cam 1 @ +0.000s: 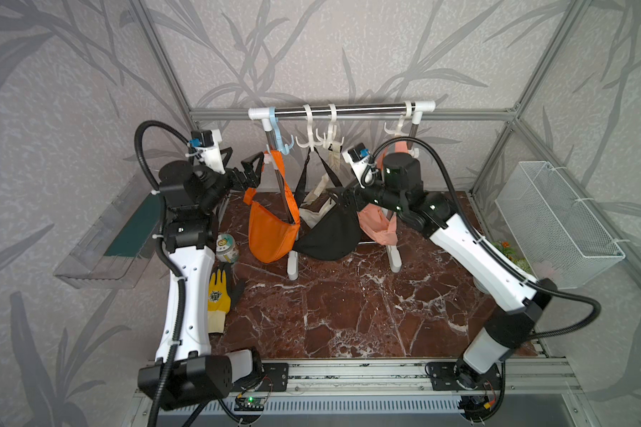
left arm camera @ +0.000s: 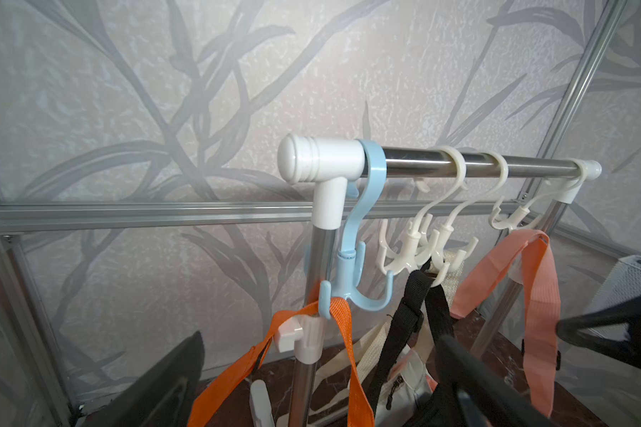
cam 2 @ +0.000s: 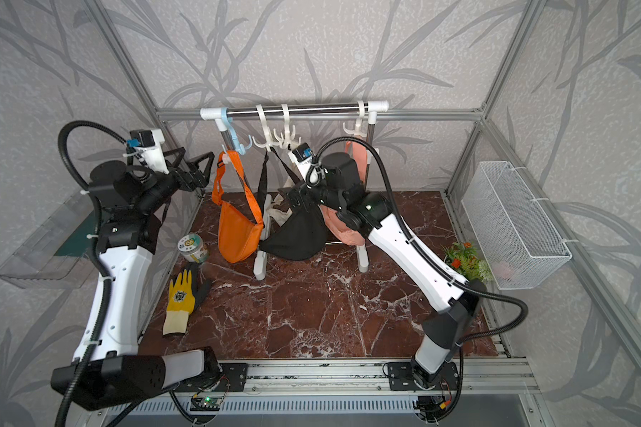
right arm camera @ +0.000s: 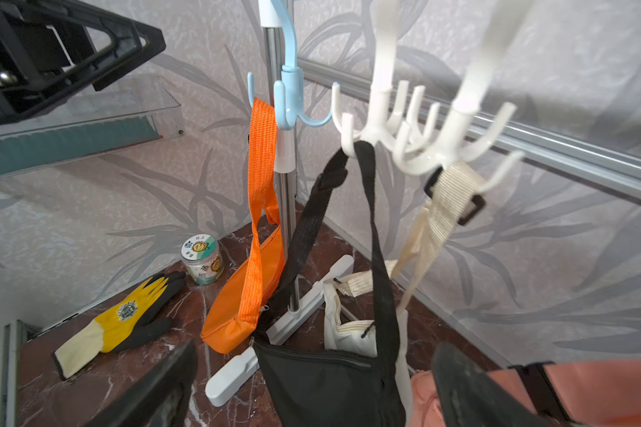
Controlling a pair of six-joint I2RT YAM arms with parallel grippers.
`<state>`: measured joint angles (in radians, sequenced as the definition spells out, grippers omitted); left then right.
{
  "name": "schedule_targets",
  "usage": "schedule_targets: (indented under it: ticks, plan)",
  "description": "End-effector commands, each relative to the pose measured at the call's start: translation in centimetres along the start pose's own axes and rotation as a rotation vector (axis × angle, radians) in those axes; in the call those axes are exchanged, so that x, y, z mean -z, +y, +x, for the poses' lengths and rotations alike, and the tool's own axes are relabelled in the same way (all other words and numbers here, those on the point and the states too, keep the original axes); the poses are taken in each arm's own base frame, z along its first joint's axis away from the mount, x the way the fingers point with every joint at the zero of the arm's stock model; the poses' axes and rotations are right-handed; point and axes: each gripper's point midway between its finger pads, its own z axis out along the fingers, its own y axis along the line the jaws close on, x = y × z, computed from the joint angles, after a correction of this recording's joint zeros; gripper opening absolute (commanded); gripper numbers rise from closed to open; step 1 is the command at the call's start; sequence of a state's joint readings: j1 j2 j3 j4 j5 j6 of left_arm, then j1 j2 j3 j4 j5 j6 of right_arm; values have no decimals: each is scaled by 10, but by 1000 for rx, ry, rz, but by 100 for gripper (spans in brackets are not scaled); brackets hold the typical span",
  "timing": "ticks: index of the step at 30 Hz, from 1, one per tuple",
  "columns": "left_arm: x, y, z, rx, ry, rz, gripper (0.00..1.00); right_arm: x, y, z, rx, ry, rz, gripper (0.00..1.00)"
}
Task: Hang the bag on a hook
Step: Hang the bag on the hook, then reset both arms
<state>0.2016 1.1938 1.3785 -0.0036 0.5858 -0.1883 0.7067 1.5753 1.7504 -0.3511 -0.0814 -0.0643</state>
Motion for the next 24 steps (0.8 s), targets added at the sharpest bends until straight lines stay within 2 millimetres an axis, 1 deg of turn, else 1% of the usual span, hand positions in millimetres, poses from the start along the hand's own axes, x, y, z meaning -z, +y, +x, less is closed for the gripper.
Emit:
schedule_targets:
  ticks: [1,2,3,4,6,7,8,9,11,14,15,17,18,21,24]
  plan:
    - [34,7,-2,-38,-115,-132,99,41,-42,19,17,-64,202,99]
    - [42,12,16,-27,-103,-168,99,52,-55,44,-16,-29,243,99]
    - [49,18,35,-17,-79,-204,99,62,-71,74,-60,21,288,99]
    - [54,24,52,-4,-60,-241,99,71,-88,98,-97,58,344,99]
    - [62,41,94,51,-12,-318,99,93,-122,157,-148,131,481,99]
    - [64,46,111,73,3,-340,99,102,-135,176,-177,137,526,99]
    - [66,50,131,75,21,-347,99,111,-148,200,-207,141,565,99]
    - [68,55,148,80,29,-363,99,121,-159,218,-223,137,616,99]
    - [72,65,176,87,35,-409,99,132,-174,246,-222,151,699,99]
    - [76,84,216,103,96,-495,99,137,-192,282,-218,183,781,99]
    - [72,86,230,78,143,-485,99,137,-197,296,-210,203,807,99]
    - [65,85,255,4,226,-449,99,138,-203,315,-204,219,834,99]
    - [65,89,267,-8,245,-465,99,138,-204,325,-205,226,831,99]
    - [70,104,295,-14,251,-530,99,136,-206,342,-204,164,814,99]
    - [68,109,328,13,304,-529,99,131,-211,351,-217,104,801,99]
